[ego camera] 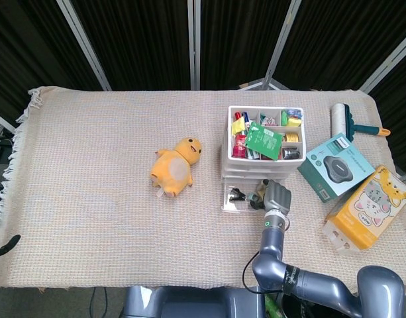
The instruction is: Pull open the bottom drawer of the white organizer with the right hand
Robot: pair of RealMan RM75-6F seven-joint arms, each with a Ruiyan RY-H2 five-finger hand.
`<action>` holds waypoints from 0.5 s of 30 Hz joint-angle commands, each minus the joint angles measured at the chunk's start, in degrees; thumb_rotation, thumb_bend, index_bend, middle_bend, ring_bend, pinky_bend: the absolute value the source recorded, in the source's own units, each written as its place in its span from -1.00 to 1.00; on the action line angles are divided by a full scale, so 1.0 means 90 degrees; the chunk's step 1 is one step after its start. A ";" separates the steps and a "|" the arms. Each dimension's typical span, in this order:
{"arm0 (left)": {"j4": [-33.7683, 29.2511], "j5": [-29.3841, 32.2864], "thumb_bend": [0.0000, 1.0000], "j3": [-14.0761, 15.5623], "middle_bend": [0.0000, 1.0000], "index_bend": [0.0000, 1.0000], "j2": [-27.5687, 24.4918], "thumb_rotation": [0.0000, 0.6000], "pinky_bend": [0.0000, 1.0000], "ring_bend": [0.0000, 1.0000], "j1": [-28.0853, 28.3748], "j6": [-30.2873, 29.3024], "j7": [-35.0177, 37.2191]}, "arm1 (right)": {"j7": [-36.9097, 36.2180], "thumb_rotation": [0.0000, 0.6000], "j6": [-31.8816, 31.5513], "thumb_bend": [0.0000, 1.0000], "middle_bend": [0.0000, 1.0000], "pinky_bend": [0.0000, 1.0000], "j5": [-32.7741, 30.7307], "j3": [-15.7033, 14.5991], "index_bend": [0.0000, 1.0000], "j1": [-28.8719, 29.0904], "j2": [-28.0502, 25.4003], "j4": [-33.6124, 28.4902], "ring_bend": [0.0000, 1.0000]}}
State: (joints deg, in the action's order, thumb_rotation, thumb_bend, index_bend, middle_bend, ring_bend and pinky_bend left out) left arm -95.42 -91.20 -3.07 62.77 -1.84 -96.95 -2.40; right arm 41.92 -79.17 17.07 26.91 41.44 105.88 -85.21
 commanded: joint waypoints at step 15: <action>-0.0008 -0.0020 -0.88 0.0012 -1.00 -1.00 -0.0015 1.00 -1.00 -1.00 -0.0008 -0.0014 0.0023 | 0.0005 1.00 0.0084 -0.60 0.86 0.37 0.0058 -0.0054 -0.08 -0.0108 0.0001 0.0047 0.92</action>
State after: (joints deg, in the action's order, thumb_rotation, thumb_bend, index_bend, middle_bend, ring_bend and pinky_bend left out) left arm -95.50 -91.38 -2.97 62.64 -1.90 -97.08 -2.20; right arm 41.97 -78.41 17.58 26.43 40.47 105.89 -84.80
